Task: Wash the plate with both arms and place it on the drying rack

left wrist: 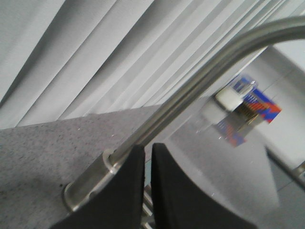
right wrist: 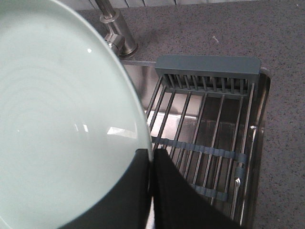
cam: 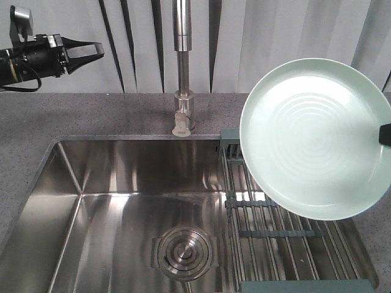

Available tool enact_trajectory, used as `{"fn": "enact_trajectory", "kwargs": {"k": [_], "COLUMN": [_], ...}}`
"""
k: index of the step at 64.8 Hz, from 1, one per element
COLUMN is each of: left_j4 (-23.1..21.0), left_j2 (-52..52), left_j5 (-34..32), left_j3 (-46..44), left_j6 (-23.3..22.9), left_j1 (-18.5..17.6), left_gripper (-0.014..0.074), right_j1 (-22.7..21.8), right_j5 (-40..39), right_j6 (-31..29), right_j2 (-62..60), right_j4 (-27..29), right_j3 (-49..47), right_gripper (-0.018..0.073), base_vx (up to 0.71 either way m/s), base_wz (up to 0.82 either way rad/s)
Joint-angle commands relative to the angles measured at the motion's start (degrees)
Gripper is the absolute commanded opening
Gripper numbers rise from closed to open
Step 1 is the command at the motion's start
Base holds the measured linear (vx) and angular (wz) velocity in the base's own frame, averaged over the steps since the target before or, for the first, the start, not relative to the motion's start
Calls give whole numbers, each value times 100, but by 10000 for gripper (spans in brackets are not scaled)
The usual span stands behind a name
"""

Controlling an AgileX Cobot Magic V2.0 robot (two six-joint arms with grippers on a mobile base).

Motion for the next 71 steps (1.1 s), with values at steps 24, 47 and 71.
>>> {"fn": "enact_trajectory", "kwargs": {"k": [24,47,71], "left_j4": [1593,1593,1593], "left_j2": [-2608,-4695,-6989], "left_j5": [-1132,-983,-92], "left_j3": [616,3229,5854], "left_j6": [-32,-32,-26], "left_j1": [218,975,999], "left_gripper": [-8,-8,-8], "right_j1": [-42,-42,-42], "right_j5": [-198,-118,119], "right_j6": [-25,-25,-25], "right_j2": [-58,-58,-58], "right_j4": [344,348,348], "right_j3": [-139,-139,-139], "right_gripper": [-6,-6,-6], "base_vx": [0,0,0], "base_wz": [0,0,0]}}
